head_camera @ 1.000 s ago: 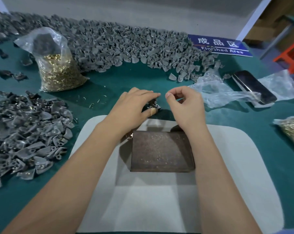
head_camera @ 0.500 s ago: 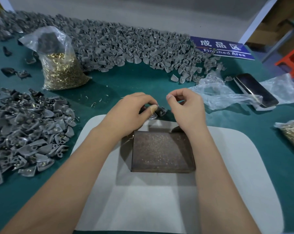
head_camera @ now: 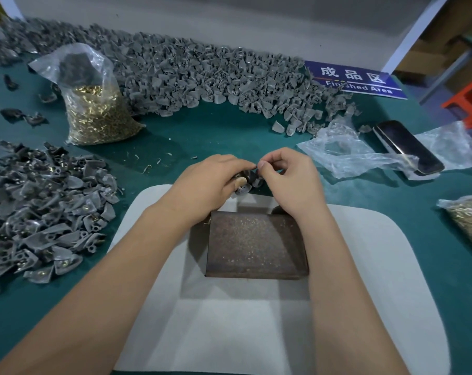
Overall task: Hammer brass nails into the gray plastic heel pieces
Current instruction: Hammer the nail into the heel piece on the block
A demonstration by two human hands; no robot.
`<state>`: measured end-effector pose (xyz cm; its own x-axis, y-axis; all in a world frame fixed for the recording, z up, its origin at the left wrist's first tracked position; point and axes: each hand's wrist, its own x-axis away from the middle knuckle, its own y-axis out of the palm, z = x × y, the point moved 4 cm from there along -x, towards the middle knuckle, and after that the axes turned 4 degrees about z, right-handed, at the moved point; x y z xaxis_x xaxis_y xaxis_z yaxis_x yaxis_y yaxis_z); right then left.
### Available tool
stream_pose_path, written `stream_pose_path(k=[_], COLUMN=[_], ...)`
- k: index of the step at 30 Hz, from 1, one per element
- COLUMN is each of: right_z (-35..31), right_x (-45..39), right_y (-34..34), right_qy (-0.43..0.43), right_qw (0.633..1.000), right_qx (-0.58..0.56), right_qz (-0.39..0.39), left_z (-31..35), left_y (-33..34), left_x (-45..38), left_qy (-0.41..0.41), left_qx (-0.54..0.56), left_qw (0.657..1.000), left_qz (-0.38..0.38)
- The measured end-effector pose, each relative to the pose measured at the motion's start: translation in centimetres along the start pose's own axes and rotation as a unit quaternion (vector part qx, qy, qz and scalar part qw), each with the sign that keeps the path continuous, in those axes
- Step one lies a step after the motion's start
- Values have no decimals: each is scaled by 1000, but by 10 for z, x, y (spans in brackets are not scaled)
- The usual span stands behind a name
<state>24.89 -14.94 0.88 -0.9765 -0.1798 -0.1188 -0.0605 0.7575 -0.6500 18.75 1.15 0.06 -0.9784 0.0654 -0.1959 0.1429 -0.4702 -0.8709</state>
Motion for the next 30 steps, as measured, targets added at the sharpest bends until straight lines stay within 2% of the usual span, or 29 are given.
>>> stream_pose_path(k=[4, 11, 14, 17, 20, 24, 27, 30], right_z=[-1, -2, -11, -20, -26, -29, -30, -30], right_x=[2, 1, 5, 10, 11, 13, 14, 14], right_y=[1, -1, -5, -16, -17, -10, -5, -5], right_qy=[4, -10, -60, -118, -142, -166, -167, -161], right_qw=[1000, 1000, 989, 965, 964, 968, 967, 966], right_qx=[-5, -27, -125, -215, -212, -190, -189, -197], right_qz=[-13, 11, 50, 99, 74, 2, -39, -38], left_z=[0, 2, 5, 2, 1, 2, 6, 12], left_y=[0, -7, -13, -15, -15, -20, -20, -18], left_x=[1, 4, 6, 6, 7, 7, 7, 8], left_qy=[-1, 8, 9, -31, -74, -99, -78, -41], left_qx=[0, 28, 52, 149, 283, 344, 364, 362], left_qw=[999, 992, 983, 967, 934, 911, 910, 919], left_qz=[35, 121, 176, 203, 207, 205, 179, 149])
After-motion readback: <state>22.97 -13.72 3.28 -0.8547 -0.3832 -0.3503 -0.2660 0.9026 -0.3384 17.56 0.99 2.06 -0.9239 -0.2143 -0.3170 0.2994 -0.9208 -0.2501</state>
